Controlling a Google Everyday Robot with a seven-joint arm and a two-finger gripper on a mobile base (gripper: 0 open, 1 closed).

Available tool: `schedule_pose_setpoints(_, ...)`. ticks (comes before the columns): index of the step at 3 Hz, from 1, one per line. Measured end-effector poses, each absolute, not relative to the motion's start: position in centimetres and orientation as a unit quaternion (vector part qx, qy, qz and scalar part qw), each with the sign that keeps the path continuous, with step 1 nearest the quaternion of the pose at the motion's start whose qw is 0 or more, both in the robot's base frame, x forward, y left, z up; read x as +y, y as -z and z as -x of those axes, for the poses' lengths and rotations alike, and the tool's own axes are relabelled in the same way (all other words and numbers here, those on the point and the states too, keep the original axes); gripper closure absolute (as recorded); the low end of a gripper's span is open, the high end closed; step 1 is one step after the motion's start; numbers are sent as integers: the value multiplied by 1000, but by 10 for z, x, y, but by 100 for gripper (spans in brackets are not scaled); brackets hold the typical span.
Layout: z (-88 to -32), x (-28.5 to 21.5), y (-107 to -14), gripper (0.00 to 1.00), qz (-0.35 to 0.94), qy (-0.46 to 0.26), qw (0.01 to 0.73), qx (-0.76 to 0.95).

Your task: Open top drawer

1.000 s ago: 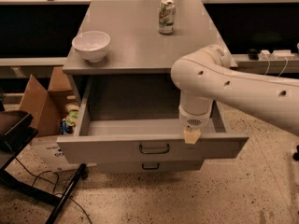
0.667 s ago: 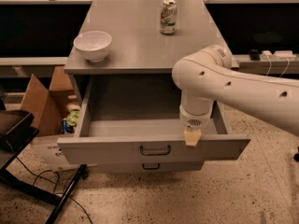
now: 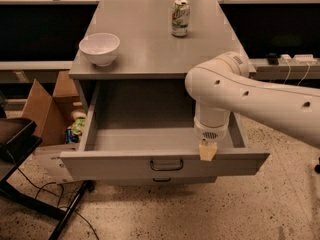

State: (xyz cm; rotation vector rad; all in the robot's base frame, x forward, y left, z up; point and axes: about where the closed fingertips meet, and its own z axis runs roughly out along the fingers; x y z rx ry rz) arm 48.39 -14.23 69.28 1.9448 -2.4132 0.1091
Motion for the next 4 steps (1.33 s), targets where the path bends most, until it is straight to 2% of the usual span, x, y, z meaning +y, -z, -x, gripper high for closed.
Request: schedule_pose_setpoints(4,-455,-150,-691,100,-608,-28,46,-792)
